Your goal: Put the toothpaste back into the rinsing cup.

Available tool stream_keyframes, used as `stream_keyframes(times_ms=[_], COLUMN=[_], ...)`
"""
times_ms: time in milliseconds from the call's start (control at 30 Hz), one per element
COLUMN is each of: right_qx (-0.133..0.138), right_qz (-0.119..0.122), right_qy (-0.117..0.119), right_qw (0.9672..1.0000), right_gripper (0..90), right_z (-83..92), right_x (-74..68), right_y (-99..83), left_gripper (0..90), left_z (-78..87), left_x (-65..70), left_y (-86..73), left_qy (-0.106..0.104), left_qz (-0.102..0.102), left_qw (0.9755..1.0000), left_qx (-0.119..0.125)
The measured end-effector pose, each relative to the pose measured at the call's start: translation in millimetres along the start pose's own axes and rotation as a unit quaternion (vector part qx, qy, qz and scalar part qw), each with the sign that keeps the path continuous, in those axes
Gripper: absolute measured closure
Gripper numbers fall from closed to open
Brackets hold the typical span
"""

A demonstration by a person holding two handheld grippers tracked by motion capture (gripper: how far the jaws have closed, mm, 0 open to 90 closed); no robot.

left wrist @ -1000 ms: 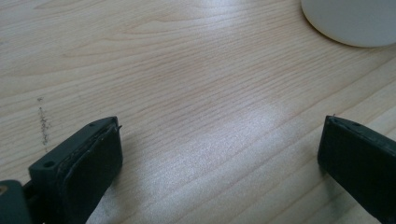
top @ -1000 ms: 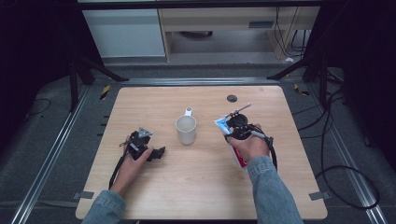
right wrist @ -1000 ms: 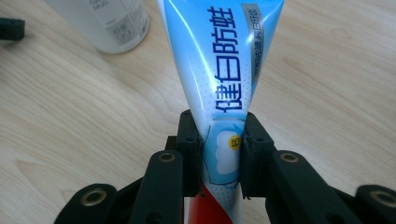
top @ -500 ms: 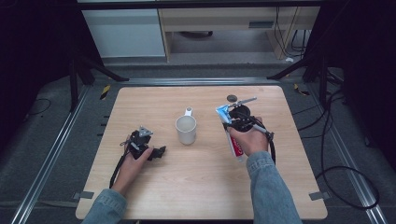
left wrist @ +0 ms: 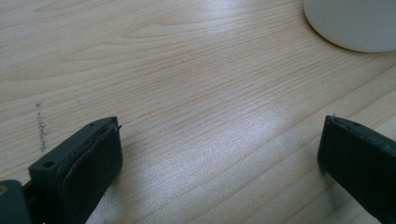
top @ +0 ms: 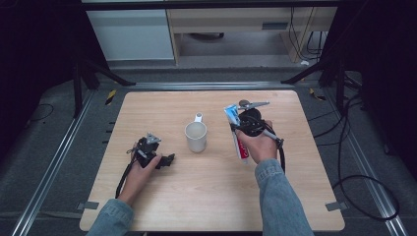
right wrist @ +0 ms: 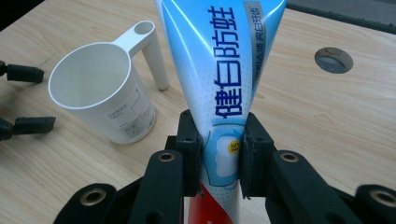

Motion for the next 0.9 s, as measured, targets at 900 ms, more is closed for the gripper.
stream_keyframes(times_ms=[900], right_qx=[0.062], right_qz=[0.003], right_qy=[-0.035], right_qw=[0.9975], right_gripper=[73.3], right_z=[8.0], right_x=[-0.2], right_y=[28.6], left_gripper=[0.0], left_z=[-0.4], left_x=[0.6], left_y=[0.1], left_qy=[0.001], left_qz=[0.003], left_qw=[1.0000], left_qx=[0.002])
Point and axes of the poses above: each handheld gripper's, and its own axes: z roughly backward along the jaws, y roughly out of its top, x roughly to its right, the point moved 3 cm from there along -z, roughly forward along the jaws, and after that the axes turned 15 degrees about z, right-handed, at the moved point
